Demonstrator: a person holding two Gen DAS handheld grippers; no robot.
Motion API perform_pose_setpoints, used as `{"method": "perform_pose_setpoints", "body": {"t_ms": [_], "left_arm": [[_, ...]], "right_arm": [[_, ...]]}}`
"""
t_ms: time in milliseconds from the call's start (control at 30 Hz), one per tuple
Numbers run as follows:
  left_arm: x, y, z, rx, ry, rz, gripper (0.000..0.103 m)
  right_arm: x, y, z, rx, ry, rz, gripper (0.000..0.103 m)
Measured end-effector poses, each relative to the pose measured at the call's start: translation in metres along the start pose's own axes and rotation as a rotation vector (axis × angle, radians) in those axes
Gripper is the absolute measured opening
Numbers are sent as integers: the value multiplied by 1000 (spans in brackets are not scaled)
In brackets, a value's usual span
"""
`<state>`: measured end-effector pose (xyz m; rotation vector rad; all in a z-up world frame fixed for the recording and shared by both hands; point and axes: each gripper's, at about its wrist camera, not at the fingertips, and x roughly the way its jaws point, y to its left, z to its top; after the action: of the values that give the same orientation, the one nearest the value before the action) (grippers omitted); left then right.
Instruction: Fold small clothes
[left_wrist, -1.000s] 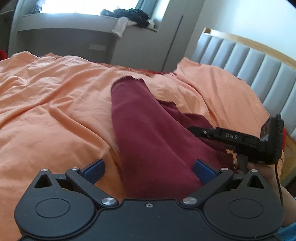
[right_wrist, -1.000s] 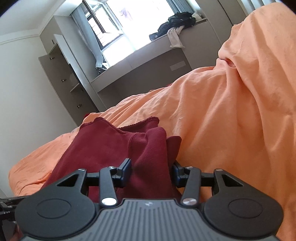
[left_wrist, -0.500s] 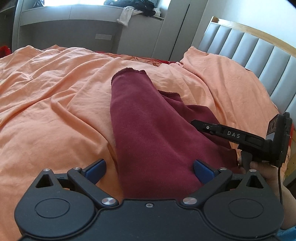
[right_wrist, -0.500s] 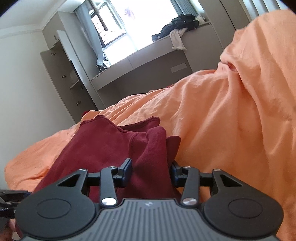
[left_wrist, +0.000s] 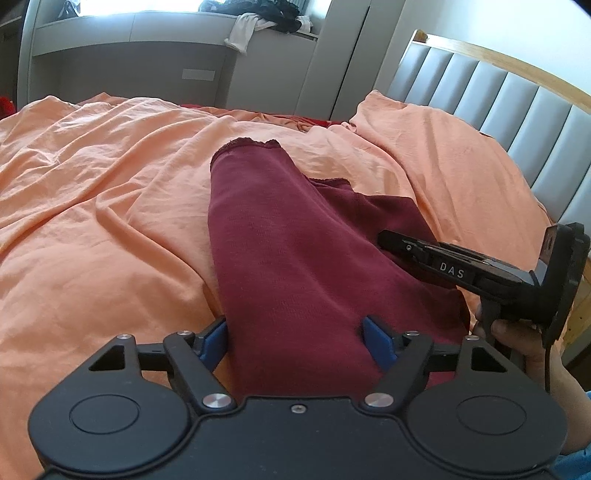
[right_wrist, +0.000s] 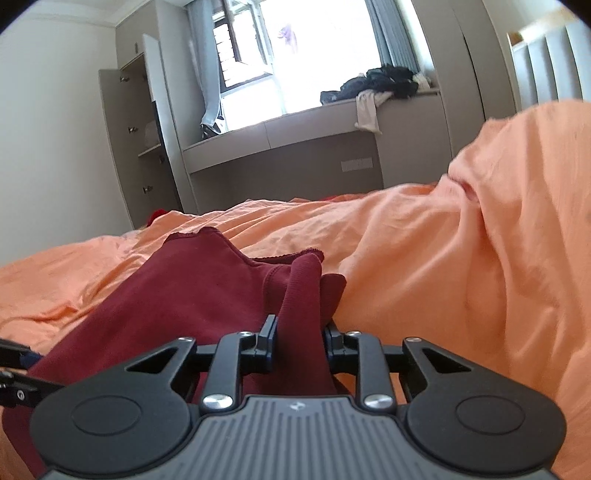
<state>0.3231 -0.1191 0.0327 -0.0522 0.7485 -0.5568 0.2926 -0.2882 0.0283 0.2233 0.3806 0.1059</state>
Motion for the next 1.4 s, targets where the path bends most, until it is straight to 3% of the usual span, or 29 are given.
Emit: {"method": "perform_pose_setpoints", "body": {"t_ms": [267, 433, 633, 800, 967, 1100, 1400], "left_arm": [[0, 0, -1, -2, -4, 1, 77], [-4, -1, -3, 19, -11, 1, 68], [-3, -3, -3, 26, -10, 7, 66], [-5, -11, -2, 55, -12, 27, 62], [-8, -23, -2, 97, -19, 57, 57], [-12, -26, -4, 98, -33, 68, 50], [-30, -26, 10, 73, -105, 52, 41]], "right_arm": [[-1, -1, 0, -23, -7, -1, 27], [-4, 2, 2, -64, -16, -9, 27], [-6, 3, 2, -93, -19, -20, 28], [-2, 0, 3, -96, -7, -11, 38], [3, -6, 8, -66, -30, -13, 38], [-1, -2, 13, -89, -52, -16, 18], [-32, 8, 40, -87, -225, 6, 13]]}}
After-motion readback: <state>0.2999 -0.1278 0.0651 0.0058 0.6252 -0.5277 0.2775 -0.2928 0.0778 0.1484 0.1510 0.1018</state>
